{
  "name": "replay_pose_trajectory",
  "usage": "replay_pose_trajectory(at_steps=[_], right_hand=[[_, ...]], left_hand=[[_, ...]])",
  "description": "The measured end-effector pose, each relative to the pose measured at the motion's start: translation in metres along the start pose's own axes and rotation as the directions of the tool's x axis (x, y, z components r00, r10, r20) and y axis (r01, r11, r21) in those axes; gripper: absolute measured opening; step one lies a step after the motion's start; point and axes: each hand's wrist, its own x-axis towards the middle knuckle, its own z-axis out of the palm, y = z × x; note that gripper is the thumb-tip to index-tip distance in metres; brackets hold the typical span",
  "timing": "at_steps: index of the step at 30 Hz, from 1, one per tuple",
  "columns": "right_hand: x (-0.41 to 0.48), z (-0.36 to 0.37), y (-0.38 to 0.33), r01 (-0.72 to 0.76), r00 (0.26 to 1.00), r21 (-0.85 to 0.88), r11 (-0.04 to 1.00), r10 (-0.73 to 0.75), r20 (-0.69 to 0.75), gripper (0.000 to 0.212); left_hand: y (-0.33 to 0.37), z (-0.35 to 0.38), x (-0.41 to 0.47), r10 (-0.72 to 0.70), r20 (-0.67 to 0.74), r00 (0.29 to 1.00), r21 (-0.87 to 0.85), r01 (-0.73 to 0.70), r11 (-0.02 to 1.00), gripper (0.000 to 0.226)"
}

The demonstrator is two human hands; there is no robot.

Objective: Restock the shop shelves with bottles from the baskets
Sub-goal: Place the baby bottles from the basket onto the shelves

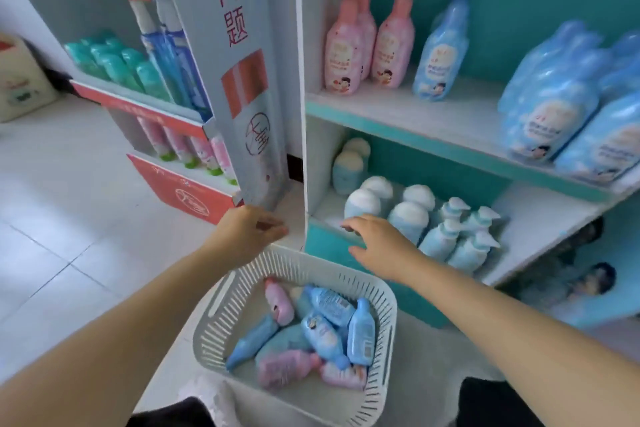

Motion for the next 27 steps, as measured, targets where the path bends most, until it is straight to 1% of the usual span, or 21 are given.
replay_pose_trajectory(at_steps=[2, 7, 9, 12, 13, 16, 17, 21, 23, 25, 27], right_hand=[[0.01, 0.034, 0.01, -0.055, 0.996, 0.023, 0.998, 0.053, 0.075, 0.05], [0.033, 0.105, 0.038, -0.242, 0.957, 0.083, 0.967, 0.224, 0.185, 0.048], [0.037, 0.13, 0.052, -0.314, 0.929, 0.077, 0.946, 0.289, 0.232, 0.046], [0.04, 0.163, 0.071, -0.391, 0.889, 0.031, 0.92, 0.368, 0.272, 0.039], [0.04, 0.173, 0.075, -0.411, 0.875, 0.024, 0.911, 0.387, 0.291, 0.04], [0.039, 0.204, 0.085, -0.477, 0.817, 0.029, 0.879, 0.431, 0.383, 0.055], [0.04, 0.214, 0.087, -0.478, 0.807, 0.014, 0.878, 0.433, 0.401, 0.055], [0.047, 0.245, 0.085, -0.486, 0.775, -0.047, 0.873, 0.455, 0.439, 0.041], [0.049, 0.257, 0.081, -0.44, 0.791, -0.1, 0.893, 0.438, 0.427, 0.042], [0.047, 0.269, 0.079, -0.399, 0.815, -0.142, 0.906, 0.422, 0.397, 0.049], [0.044, 0.279, 0.078, -0.396, 0.808, -0.166, 0.903, 0.429, 0.405, 0.068]], left_hand=[[-0.025, 0.01, -0.003, -0.026, 0.039, 0.999, 0.028, 0.025, 0.999, 0.022], [-0.063, 0.03, 0.001, -0.086, 0.12, 0.989, 0.061, 0.079, 0.995, 0.023], [-0.073, 0.04, 0.007, -0.102, 0.166, 0.981, 0.086, 0.088, 0.992, 0.025], [-0.084, 0.057, 0.017, -0.114, 0.222, 0.968, 0.111, 0.091, 0.99, 0.029], [-0.086, 0.063, 0.02, -0.109, 0.248, 0.963, 0.134, 0.078, 0.988, 0.03], [-0.087, 0.075, 0.029, -0.073, 0.3, 0.951, 0.181, 0.018, 0.983, 0.031], [-0.087, 0.078, 0.031, -0.053, 0.307, 0.95, 0.196, -0.008, 0.981, 0.031], [-0.084, 0.087, 0.034, -0.001, 0.333, 0.943, 0.242, -0.084, 0.967, 0.033], [-0.086, 0.089, 0.035, 0.002, 0.335, 0.942, 0.25, -0.09, 0.964, 0.033], [-0.091, 0.089, 0.034, -0.012, 0.337, 0.941, 0.243, -0.075, 0.967, 0.034], [-0.098, 0.089, 0.031, -0.025, 0.339, 0.94, 0.239, -0.06, 0.969, 0.034]])
